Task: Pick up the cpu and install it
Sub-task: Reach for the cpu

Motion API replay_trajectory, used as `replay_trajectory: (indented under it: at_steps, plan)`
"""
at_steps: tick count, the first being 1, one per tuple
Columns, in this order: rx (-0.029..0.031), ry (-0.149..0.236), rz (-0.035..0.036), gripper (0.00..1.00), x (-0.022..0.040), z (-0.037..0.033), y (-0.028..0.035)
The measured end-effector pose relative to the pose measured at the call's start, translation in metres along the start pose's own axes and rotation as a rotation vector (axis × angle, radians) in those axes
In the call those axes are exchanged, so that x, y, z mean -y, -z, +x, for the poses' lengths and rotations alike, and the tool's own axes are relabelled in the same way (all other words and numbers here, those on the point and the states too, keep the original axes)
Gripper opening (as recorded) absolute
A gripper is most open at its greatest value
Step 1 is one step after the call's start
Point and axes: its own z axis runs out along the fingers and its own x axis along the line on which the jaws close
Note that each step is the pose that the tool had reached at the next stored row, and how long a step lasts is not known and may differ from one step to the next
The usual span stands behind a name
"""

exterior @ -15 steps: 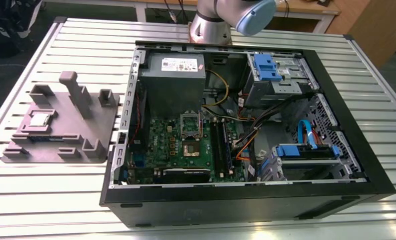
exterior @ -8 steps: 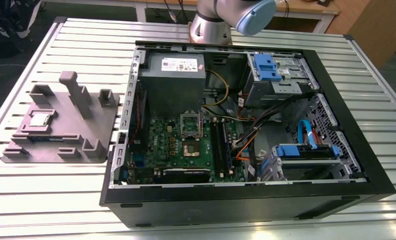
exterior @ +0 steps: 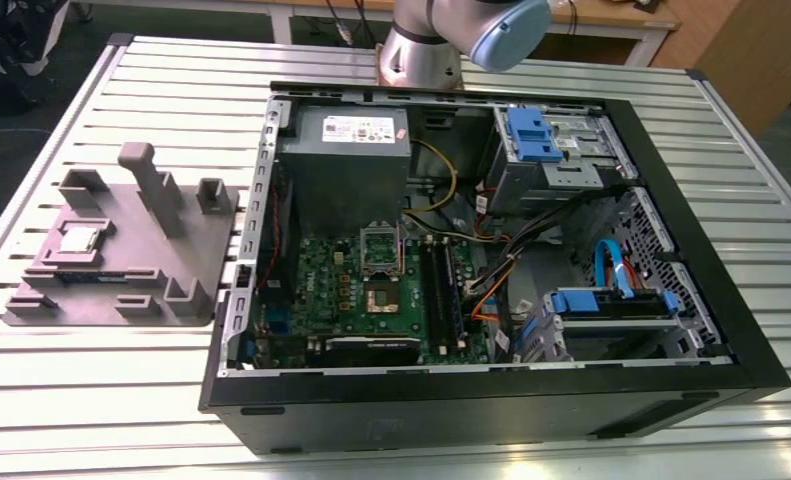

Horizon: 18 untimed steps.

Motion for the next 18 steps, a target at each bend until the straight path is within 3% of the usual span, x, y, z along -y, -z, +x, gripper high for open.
replay_trajectory:
  at_steps: [18]
  plan:
    - [0.0000,0.000,0.0000,0.10,0.0005,0.0075,0.0000]
